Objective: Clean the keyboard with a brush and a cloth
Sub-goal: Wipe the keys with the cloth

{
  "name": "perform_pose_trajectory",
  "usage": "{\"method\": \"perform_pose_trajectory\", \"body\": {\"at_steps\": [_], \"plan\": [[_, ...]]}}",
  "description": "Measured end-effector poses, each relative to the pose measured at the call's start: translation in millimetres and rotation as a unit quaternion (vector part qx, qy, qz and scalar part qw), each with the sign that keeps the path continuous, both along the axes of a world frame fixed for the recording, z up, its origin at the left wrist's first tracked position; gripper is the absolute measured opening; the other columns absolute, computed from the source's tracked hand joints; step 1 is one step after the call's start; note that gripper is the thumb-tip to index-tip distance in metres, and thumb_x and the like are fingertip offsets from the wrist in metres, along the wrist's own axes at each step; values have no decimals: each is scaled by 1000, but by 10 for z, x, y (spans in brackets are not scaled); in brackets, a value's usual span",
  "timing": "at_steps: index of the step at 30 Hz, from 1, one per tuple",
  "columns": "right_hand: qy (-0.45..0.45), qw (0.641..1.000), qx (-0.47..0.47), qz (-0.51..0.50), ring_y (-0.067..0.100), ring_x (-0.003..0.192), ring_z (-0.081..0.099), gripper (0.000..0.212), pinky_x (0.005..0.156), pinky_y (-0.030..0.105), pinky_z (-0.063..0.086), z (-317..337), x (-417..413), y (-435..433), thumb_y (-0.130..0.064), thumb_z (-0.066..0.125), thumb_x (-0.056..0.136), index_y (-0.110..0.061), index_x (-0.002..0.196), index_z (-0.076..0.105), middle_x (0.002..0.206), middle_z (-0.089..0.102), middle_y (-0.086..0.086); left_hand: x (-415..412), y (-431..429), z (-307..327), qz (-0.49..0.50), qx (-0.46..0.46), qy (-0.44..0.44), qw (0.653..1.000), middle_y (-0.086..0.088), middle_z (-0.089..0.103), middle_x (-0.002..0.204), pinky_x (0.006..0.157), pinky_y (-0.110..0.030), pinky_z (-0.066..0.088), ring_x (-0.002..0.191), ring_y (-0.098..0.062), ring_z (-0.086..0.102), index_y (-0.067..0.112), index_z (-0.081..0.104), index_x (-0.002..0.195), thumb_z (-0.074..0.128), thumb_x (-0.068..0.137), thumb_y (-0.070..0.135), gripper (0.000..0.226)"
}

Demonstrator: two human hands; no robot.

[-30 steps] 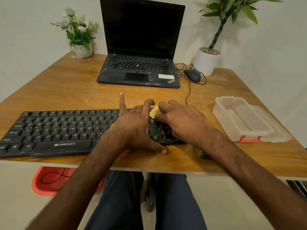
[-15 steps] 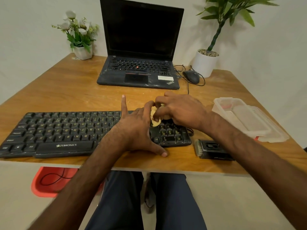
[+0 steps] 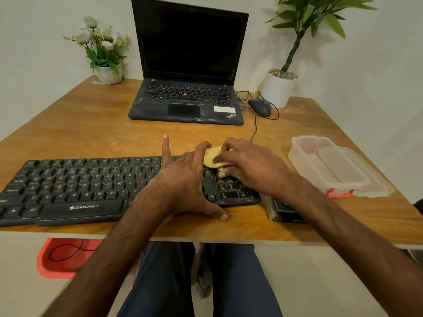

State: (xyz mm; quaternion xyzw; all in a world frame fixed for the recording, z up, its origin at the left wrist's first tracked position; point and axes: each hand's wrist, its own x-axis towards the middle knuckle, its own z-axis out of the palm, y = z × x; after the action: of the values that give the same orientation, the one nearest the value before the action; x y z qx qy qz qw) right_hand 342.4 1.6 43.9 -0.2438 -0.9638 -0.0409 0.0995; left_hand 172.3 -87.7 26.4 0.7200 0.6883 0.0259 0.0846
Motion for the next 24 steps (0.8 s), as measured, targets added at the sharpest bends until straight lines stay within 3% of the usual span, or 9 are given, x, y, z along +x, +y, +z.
{"method": "perform_pose_trajectory", "body": {"at_steps": [3,9,15,18,21,24], "plan": [[17,1000,-22,15,11,97,52,27,70,27,44,-33,-8,29,-31,60,93,-30,119,67,112,56,-5,4,-4,14,-1,1,-6,1000,-9,32,162,105,-63,-34,152,-21,22,24,-19,151,60,49,95,148],[4,999,23,-39,10,92,50,25,67,31,47,29,-272,200,-31,60,95,-29,118,67,103,52,-5,-16,-7,18,-1,-5,-10,1000,-7,28,164,103,-63,-36,153,-20,21,22,-21,151,58,46,98,152],[-27,995,-66,-69,8,95,49,27,75,27,41,101,32,52,-32,59,95,-28,121,65,106,52,-9,7,-7,29,11,-13,-11,1000,-8,29,163,106,-63,-33,153,-21,20,24,-18,152,62,49,95,149],[24,982,-116,-144,13,101,51,31,82,32,43,67,154,22,-32,62,94,-26,124,63,113,57,-3,9,-7,32,9,-15,-9,1000,-7,31,162,106,-64,-32,153,-21,20,24,-16,152,61,49,95,148],[57,975,-88,-194,19,102,55,31,79,30,42,-4,91,48,-26,61,95,-23,125,61,115,56,2,-1,-1,35,5,-15,-1,1000,-6,33,161,106,-65,-31,152,-21,22,23,-14,153,58,48,97,147],[31,980,-72,-180,18,99,56,25,76,29,43,53,81,-27,-23,63,94,-22,119,65,111,54,-1,-17,10,18,5,-4,10,1000,-4,36,159,107,-66,-29,151,-21,26,22,-11,153,54,49,99,145]]}}
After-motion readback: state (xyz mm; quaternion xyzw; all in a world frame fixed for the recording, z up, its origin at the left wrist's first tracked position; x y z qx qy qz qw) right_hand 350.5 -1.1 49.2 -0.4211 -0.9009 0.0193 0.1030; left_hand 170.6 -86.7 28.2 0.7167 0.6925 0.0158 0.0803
